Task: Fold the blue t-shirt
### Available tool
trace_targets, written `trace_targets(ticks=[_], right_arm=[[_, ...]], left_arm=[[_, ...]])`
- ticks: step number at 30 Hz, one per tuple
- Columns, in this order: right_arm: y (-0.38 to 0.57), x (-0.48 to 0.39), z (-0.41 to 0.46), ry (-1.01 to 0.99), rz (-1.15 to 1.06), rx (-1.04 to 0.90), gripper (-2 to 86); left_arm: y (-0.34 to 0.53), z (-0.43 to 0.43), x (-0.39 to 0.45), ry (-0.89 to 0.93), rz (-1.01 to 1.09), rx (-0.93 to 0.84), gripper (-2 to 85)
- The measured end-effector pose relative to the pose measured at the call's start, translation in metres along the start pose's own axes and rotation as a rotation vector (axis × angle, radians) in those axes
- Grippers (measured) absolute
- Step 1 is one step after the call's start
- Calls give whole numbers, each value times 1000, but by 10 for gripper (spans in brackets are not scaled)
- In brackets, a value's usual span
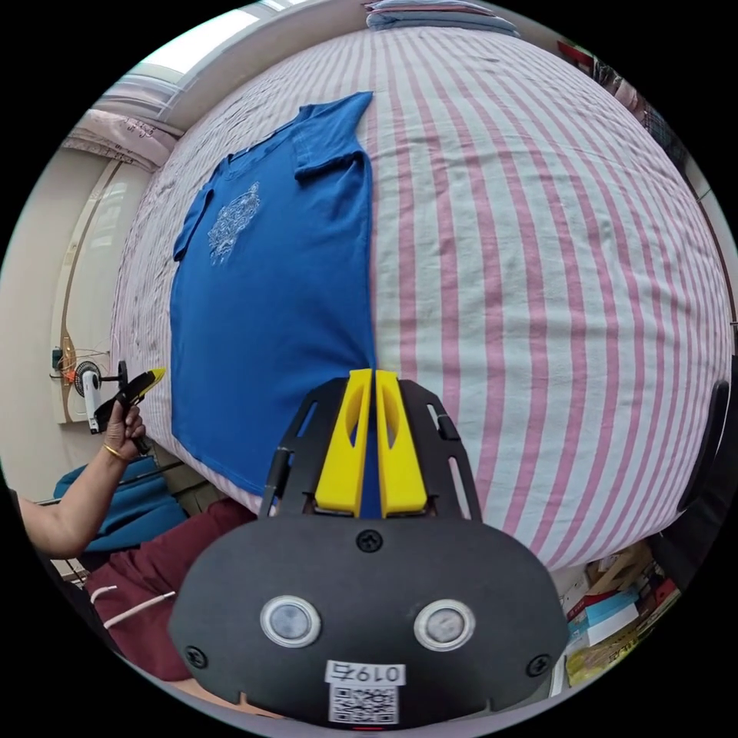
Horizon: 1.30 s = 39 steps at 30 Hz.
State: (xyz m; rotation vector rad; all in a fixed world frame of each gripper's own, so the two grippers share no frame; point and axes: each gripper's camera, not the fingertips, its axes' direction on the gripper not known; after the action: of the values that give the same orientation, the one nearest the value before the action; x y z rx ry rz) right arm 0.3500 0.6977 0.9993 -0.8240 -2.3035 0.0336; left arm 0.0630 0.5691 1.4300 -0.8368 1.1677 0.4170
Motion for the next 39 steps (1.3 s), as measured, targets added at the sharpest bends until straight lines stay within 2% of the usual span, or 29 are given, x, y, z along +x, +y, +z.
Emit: trace_targets(ticks=[7,18,27,39], right_arm=[[22,15,-8,-65,-5,0,70],[123,55,-18,-135,34,-40,55],[144,62,-9,-138,65,-53,23],[163,76,-10,-171,92,-53,5]], left_arm=[[9,2,-29,52,-14,-50,53],[33,7,-73,130,59,-208,73],[36,26,-95,186,90,-311,64],[43,27,-137,216,-15,-240,66]])
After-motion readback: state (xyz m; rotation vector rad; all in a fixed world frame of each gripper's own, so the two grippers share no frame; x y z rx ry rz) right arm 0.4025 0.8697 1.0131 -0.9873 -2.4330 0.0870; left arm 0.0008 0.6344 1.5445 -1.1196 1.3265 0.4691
